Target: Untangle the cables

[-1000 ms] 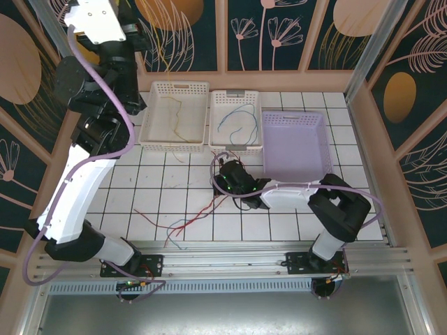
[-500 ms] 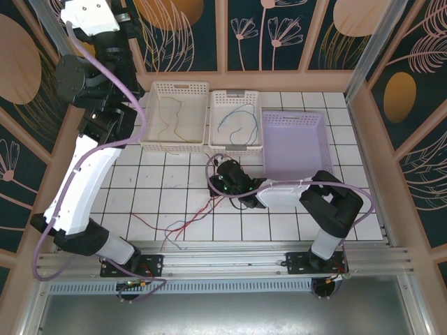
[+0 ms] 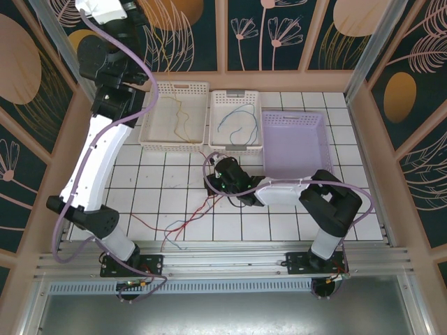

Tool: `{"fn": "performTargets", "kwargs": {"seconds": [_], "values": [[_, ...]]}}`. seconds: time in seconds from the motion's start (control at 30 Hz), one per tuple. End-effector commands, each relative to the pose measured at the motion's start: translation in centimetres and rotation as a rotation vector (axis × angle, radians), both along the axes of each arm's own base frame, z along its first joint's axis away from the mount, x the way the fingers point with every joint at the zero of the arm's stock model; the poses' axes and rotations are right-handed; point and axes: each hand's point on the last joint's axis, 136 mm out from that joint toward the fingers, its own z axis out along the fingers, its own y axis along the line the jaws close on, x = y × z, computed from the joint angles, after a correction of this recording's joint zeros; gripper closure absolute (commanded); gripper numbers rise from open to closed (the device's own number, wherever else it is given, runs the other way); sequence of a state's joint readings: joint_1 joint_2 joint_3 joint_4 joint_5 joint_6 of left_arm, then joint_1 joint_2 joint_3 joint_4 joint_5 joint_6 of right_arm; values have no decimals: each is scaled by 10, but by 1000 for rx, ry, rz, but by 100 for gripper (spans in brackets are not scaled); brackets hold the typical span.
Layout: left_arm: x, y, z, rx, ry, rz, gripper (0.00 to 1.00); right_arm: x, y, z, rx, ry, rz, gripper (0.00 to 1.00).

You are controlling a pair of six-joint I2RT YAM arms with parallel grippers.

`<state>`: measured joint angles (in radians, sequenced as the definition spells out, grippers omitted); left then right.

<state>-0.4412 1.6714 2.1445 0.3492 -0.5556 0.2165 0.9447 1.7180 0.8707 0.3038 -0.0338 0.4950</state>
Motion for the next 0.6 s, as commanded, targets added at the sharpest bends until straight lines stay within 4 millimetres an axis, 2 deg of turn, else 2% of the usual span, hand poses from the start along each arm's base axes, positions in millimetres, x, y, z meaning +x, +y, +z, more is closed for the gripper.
{"fn": "performTargets", "kwargs": {"seconds": [0.0,0.07,0.2,0.3,0.37,0.57], "values": [[6,4,4,-35,-47,-7,100,5,4,0,17,-9,25,100],[30,4,-13,-29,-13,10,100,6,2,-3,20,1,29,100],[64,10,-42,-36,45,27,100,6,2,-6,27,11,43,100],[93,15,-76,-28,115,59,100,6,4,-8,28,11,52,100],[111,14,-105,-16,165,71,100,7,5,-9,27,11,57,100],[151,-1,-192,-14,313,32,100,11,8,-16,40,25,66,100]]}}
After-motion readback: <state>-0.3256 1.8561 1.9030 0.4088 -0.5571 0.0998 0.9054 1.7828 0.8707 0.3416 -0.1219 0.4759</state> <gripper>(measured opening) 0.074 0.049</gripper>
